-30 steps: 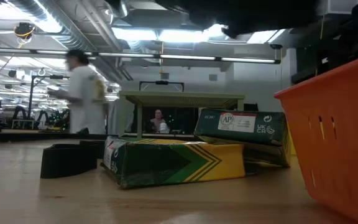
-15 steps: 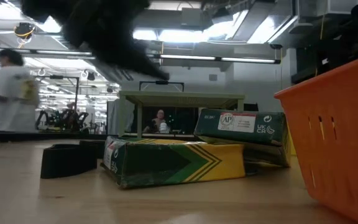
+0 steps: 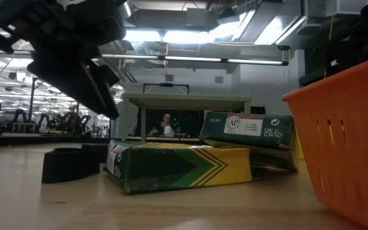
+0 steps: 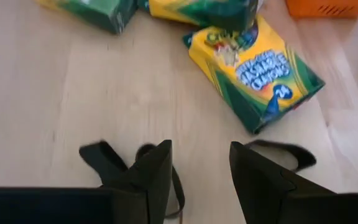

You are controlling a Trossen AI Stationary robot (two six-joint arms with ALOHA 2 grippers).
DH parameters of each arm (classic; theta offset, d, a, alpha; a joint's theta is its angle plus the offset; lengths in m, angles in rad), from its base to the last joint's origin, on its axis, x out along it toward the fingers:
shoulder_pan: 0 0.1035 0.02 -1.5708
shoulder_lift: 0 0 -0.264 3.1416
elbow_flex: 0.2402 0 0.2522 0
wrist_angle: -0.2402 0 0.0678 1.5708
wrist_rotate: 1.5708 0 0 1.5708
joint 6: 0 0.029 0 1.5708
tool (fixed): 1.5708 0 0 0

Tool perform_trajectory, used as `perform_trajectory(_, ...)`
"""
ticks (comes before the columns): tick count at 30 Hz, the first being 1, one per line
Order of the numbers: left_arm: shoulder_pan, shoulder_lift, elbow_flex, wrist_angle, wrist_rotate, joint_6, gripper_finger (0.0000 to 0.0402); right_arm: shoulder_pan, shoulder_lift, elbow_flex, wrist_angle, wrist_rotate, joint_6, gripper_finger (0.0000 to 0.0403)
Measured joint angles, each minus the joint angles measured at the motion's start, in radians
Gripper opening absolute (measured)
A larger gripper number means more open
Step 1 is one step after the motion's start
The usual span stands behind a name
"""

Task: Pick & Place Office Desk Supplies
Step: Put the black rubber band into the orange bin

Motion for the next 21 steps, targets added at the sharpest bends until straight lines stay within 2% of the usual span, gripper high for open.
perform_trajectory(9,0.005,0.009,0.0,-0.077,-0.013,-0.041,0.0157,0.0,0.0,0.0,0.0,0.0,-0.004,0.0256)
perform_trajectory(14,0.005,0.048,0.0,-0.054,-0.006,-0.041,0.0157,0.0,0.0,0.0,0.0,0.0,-0.004,0.0256)
perform_trajectory(21,0.036,0.132,0.0,0.001,0.06,-0.023,0.0157,0.0,0.0,0.0,0.0,0.0,-0.004,0.0256)
